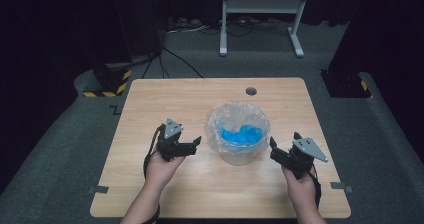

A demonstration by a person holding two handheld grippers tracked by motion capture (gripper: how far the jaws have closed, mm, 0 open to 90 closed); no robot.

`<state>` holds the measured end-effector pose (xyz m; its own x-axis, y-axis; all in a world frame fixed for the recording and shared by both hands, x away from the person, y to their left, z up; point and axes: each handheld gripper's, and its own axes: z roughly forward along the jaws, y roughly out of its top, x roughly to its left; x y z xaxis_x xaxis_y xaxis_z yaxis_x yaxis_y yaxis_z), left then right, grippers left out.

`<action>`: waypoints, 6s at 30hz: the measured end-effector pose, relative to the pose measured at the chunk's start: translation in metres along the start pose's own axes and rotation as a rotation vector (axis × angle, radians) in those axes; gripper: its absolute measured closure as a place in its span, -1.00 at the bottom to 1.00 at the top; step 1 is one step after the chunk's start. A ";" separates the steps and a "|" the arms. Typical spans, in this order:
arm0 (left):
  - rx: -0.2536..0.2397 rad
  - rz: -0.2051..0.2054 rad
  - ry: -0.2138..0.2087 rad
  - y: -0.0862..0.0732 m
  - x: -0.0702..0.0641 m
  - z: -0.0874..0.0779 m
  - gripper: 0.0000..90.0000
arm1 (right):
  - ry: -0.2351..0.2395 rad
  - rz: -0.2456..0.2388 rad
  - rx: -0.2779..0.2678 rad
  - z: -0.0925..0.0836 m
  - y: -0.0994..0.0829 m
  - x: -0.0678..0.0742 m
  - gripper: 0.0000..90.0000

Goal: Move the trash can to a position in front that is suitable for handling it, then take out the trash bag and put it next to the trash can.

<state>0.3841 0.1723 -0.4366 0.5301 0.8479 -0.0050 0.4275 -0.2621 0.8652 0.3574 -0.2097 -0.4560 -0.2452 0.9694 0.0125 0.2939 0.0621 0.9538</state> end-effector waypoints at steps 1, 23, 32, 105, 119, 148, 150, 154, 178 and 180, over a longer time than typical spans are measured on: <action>-0.029 -0.014 -0.006 0.002 0.000 -0.002 -0.68 | 0.004 0.008 -0.018 -0.003 0.002 -0.001 -0.67; -0.253 -0.053 -0.123 0.028 -0.022 -0.018 -0.68 | 0.177 -0.012 -0.152 -0.019 0.025 0.013 -0.70; -0.255 0.002 -0.118 0.033 -0.030 -0.010 -0.60 | 0.161 -0.032 -0.143 -0.009 0.042 0.018 -0.69; -0.353 -0.121 -0.242 0.036 -0.043 -0.022 0.98 | 0.206 0.093 -0.241 -0.019 0.057 0.036 0.99; -0.322 -0.107 -0.231 0.029 -0.043 -0.016 0.96 | 0.301 0.038 -0.294 -0.033 0.054 0.084 0.98; -0.334 -0.135 -0.241 0.030 -0.047 -0.018 0.23 | 0.401 -0.181 -0.188 -0.008 0.020 0.142 0.98; -0.361 -0.144 -0.207 0.030 -0.048 -0.019 -0.12 | 0.402 -0.190 -0.184 -0.007 0.018 0.144 0.98; -0.337 -0.181 -0.165 0.028 -0.049 -0.013 -0.36 | 0.404 -0.195 -0.184 -0.006 0.017 0.146 0.97; -0.243 -0.165 -0.273 0.024 -0.052 0.000 0.88 | 0.431 -0.223 -0.155 -0.006 0.010 0.153 0.91; -0.247 -0.164 -0.278 0.024 -0.052 0.000 0.92 | 0.436 -0.231 -0.160 -0.006 0.011 0.153 0.86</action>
<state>0.3667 0.1221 -0.4155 0.6617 0.7034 -0.2596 0.3523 0.0139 0.9358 0.3170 -0.0618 -0.4418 -0.6595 0.7433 -0.1122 0.0503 0.1926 0.9800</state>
